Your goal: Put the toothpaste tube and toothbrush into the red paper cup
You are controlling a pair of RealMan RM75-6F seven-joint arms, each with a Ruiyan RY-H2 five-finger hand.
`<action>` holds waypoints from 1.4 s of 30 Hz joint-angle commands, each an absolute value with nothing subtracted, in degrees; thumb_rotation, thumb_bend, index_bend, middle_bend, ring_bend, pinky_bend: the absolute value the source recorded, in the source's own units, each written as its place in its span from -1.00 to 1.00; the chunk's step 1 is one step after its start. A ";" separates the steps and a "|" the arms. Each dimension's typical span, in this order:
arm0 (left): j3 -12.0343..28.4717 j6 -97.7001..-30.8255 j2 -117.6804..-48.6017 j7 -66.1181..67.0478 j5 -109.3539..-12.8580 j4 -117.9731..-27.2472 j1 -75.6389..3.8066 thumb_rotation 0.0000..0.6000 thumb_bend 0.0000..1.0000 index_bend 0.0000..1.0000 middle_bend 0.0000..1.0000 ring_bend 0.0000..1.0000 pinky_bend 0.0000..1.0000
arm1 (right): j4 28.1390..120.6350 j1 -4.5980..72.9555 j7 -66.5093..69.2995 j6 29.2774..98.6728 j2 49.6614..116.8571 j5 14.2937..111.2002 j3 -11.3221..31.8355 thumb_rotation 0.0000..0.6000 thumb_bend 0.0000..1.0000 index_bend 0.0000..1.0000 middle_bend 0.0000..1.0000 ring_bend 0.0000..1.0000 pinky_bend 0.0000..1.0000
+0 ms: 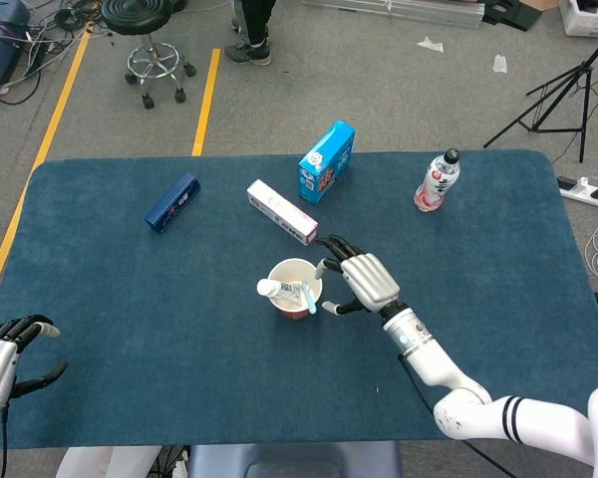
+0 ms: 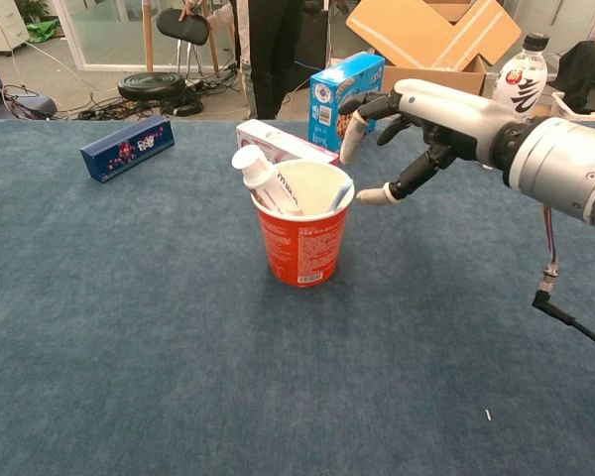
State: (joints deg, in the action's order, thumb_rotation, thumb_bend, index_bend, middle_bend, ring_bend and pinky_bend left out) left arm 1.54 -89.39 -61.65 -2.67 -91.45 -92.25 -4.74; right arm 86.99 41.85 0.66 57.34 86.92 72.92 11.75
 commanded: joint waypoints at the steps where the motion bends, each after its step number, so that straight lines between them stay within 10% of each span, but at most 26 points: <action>1: 1.52 -89.24 -61.78 -2.49 -91.41 -92.20 -4.81 1.00 -0.70 -0.12 -0.26 -0.25 -0.16 | 87.39 41.38 0.83 57.71 86.17 73.19 11.61 1.00 -0.82 -0.19 -0.76 -1.00 -0.54; 26: 1.90 -86.50 -63.48 0.85 -89.45 -91.49 -5.97 1.00 -0.71 -0.12 -0.26 -0.25 -0.16 | 102.59 25.18 -24.85 73.32 65.43 74.87 0.85 1.00 -0.82 -0.30 -0.78 -1.00 -0.54; 42: 1.90 -85.37 -65.21 3.23 -88.81 -90.65 -6.60 1.00 -0.71 -0.12 -0.26 -0.25 -0.16 | 100.57 12.78 -27.05 84.01 63.93 74.27 -3.02 1.00 -0.82 -0.36 -0.81 -1.00 -0.54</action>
